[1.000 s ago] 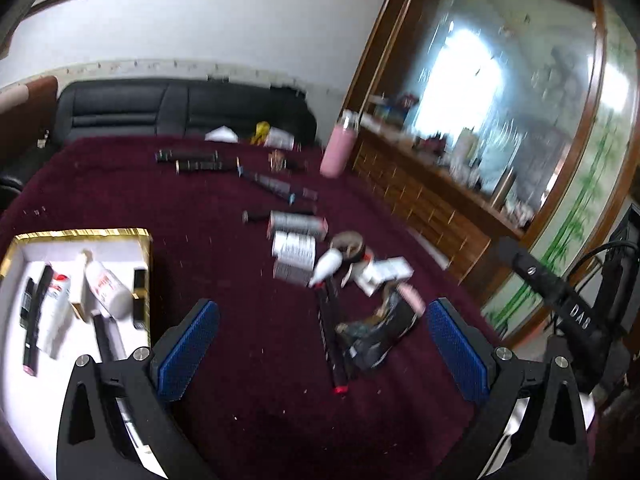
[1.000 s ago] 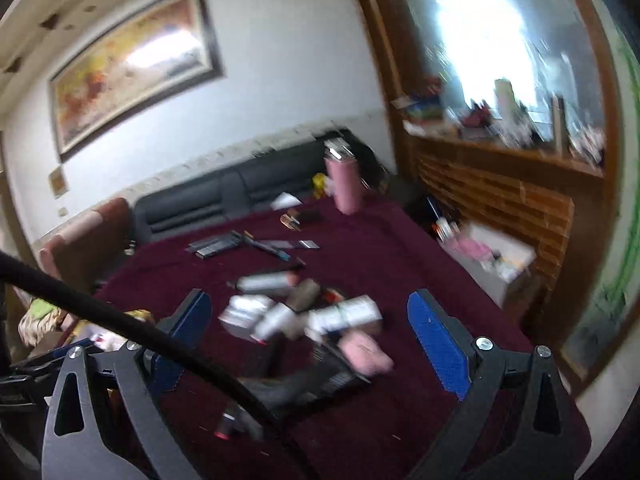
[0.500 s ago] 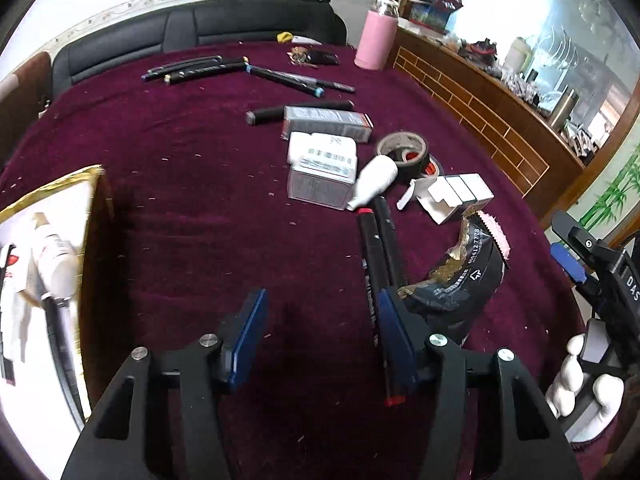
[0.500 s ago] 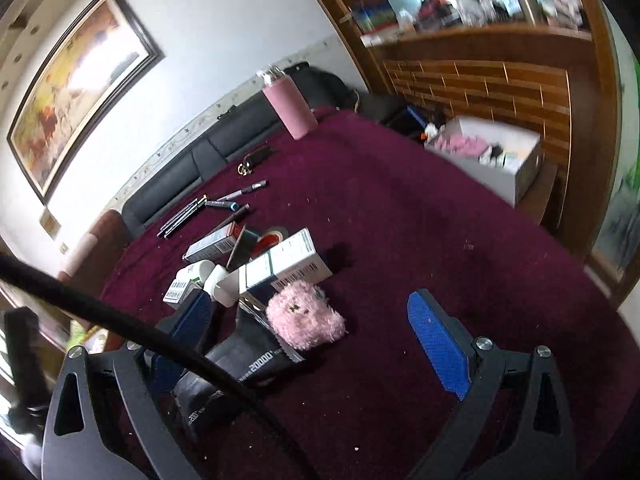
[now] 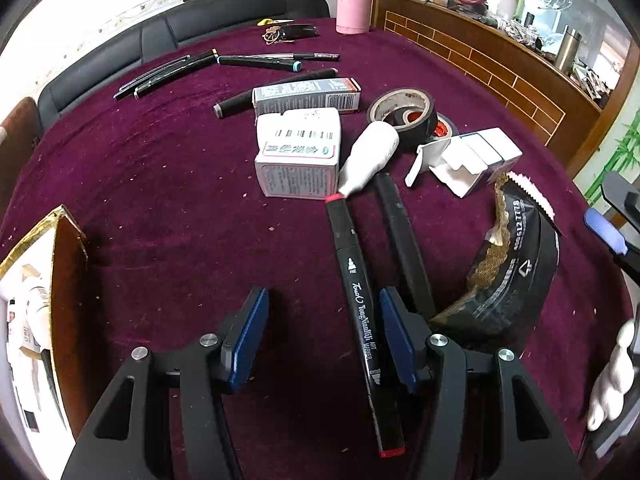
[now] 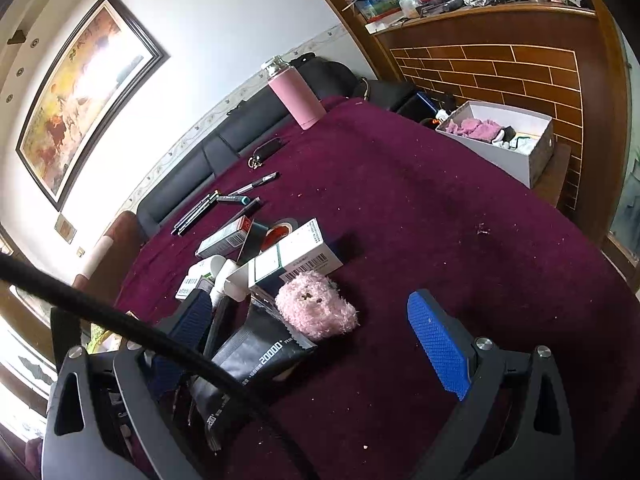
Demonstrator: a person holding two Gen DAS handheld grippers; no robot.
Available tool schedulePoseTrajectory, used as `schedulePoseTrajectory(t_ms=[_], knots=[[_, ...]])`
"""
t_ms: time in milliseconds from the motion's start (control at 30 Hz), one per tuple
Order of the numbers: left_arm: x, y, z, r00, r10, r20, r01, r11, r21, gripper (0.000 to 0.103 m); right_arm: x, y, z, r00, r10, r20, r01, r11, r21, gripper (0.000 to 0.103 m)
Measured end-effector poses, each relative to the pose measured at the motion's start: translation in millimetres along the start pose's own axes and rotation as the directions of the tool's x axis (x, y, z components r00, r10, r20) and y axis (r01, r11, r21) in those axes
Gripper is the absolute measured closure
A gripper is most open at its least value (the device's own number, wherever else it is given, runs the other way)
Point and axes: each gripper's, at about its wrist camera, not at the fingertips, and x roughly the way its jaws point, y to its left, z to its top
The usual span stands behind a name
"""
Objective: Organize objects
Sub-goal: 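Grasp the red-capped black marker with the left gripper while the right gripper grasps a black marker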
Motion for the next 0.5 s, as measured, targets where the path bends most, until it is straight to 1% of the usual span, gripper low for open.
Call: schedulePoseTrajectory(t_ms=[33, 67, 100, 133, 167, 200, 233, 267, 300, 333, 367, 400, 433, 467, 500], knots=[[-0.5, 3.5, -1.1, 1.0, -0.009, 0.0, 0.009, 1.0, -0.008, 0.055, 1.3, 0.3, -0.2, 1.0, -0.004, -0.006, 0.004, 1.0, 0.0, 0.003], [-0.5, 4.4, -0.9, 1.0, -0.001, 0.0, 0.001, 1.0, -0.003, 0.061, 2.8, 1.1, -0.6, 1.0, -0.009, -0.013, 0.009, 1.0, -0.003, 0.003], [-0.3, 3.0, 0.2, 1.0, 0.018, -0.002, -0.018, 1.0, 0.012, 0.065, 4.6, 2.3, -0.6, 1.0, -0.014, -0.021, 0.014, 1.0, -0.006, 0.003], [0.4, -0.3, 1.5, 1.0, 0.025, 0.001, -0.025, 0.999, 0.031, 0.072, 5.7, 3.1, -1.3, 0.999, -0.022, -0.027, 0.021, 1.0, -0.01, 0.003], [0.1, -4.3, 2.6, 1.0, 0.019, 0.003, -0.019, 0.999, 0.047, 0.084, 6.9, 4.5, -1.8, 0.999, -0.031, -0.032, 0.031, 0.999, -0.016, 0.003], [0.7, -10.7, 3.2, 1.0, 0.024, 0.009, -0.025, 0.997, 0.078, 0.09, 6.9, 4.6, -2.3, 0.999, -0.037, -0.033, 0.036, 0.999, -0.018, 0.003], [0.8, -20.1, 1.8, 0.999, 0.048, 0.023, -0.05, 0.991, 0.124, 0.092, 6.9, 4.9, -2.4, 0.999, -0.043, -0.033, 0.043, 0.999, -0.02, 0.003], [0.3, -28.5, -0.8, 0.996, 0.079, 0.045, -0.086, 0.982, 0.169, 0.092, 6.5, 4.7, -2.7, 0.998, -0.052, -0.032, 0.051, 0.998, -0.021, 0.003], [-0.6, -31.9, -3.7, 0.994, 0.084, 0.064, -0.095, 0.978, 0.188, 0.092, 5.7, 4.4, -2.8, 0.998, -0.059, -0.029, 0.058, 0.998, -0.02, 0.003], [-1.8, -28.9, -5.3, 0.995, 0.066, 0.07, -0.077, 0.982, 0.17, 0.092, 4.6, 4.4, -2.4, 0.998, -0.063, -0.023, 0.062, 0.998, -0.021, 0.003], [-3.3, -20.7, -6.5, 0.997, 0.026, 0.068, -0.034, 0.992, 0.123, 0.092, 2.0, 5.3, -2.3, 0.998, -0.066, -0.011, 0.065, 0.998, -0.025, 0.004], [-5.6, -11.4, -7.9, 0.998, -0.015, 0.067, 0.01, 0.997, 0.074, 0.092, -4.0, 9.7, -1.9, 0.996, -0.091, 0.018, 0.092, 0.995, -0.043, 0.006], [-9.1, -3.3, -9.5, 0.997, -0.04, 0.073, 0.037, 0.998, 0.041, 0.092, -9.5, 16.3, -1.4, 0.993, -0.114, 0.039, 0.116, 0.991, -0.07, 0.01], [-14.5, 4.3, -12.1, 0.995, -0.056, 0.083, 0.055, 0.998, 0.014, 0.092, -13.5, 23.5, -0.5, 0.992, -0.118, 0.047, 0.122, 0.988, -0.099, 0.011], [-21.9, 12.6, -15.0, 0.992, -0.077, 0.096, 0.079, 0.997, -0.017, 0.092, -19.5, 35.3, 1.6, 0.994, -0.101, 0.046, 0.107, 0.986, -0.131, 0.011]])
